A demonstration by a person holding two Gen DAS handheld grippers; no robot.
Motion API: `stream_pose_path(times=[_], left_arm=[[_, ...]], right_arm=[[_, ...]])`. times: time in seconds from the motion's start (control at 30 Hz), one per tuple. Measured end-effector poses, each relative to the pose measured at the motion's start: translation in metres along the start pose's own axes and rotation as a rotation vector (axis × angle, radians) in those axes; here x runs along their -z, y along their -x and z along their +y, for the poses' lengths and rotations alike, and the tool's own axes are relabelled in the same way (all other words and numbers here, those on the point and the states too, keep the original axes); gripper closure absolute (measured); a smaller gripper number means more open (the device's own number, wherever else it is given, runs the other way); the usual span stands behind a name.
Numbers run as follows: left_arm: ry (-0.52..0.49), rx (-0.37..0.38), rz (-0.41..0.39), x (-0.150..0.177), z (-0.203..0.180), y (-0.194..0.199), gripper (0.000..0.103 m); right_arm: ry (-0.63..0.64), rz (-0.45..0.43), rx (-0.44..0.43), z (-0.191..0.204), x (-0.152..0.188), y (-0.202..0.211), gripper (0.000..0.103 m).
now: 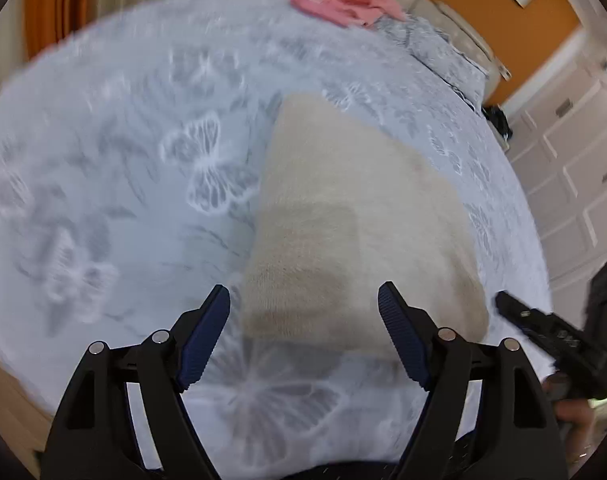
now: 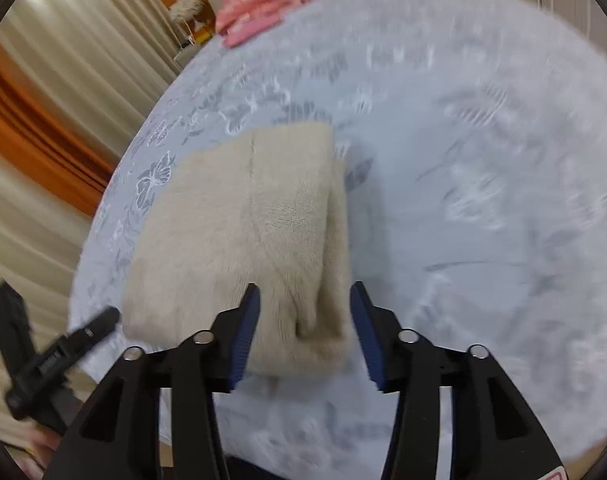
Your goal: Fold small clothes
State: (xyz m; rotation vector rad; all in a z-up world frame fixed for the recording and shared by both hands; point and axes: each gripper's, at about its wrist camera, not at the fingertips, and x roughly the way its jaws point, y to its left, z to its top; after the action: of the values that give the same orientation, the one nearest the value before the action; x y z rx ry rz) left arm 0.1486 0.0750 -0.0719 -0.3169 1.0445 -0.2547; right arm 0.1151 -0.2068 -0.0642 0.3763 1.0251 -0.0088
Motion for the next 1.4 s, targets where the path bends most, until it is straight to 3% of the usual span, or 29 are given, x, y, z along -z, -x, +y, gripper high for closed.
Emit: stream_pose_path(times=[0.13,0.3,0.57,0.77,1.0,1.2,1.4], left_arm=[[-0.125,-0.087,-0.089,0.012,-0.023,0.045,0.014],[-0.199,-0.137,-0.149,0.029,-0.047,0.082,0.009],[-0.327,-0.207,-0.207,0.071,-0.07,0.121,0.006],[-0.326,-0.223,-0.197,0.101,-0.069,0.129,0.005],[-0.345,-0.24,-0.249,0.134,-0.072,0.132,0.005],[-0.351,-0.239,-0.267,0.156,-0.076,0.136,0.005],[-0.366,-0.252,-0.273,0.176,-0.078,0.136,0.005]], right_arm=[[0.054,-0.087,0.081,0.012,0.023,0.044,0.041],[0.048,-0.153,0.124,0.013,0.048,0.078,0.03],[0.048,-0.219,0.18,0.02,0.094,0.113,0.023],[0.072,-0.26,0.225,0.023,0.133,0.129,0.018],[0.136,-0.265,0.282,0.022,0.171,0.124,0.017],[0.079,-0.27,0.272,0.011,0.186,0.126,0.017],[0.131,-0.301,0.313,0.007,0.199,0.133,0.017]])
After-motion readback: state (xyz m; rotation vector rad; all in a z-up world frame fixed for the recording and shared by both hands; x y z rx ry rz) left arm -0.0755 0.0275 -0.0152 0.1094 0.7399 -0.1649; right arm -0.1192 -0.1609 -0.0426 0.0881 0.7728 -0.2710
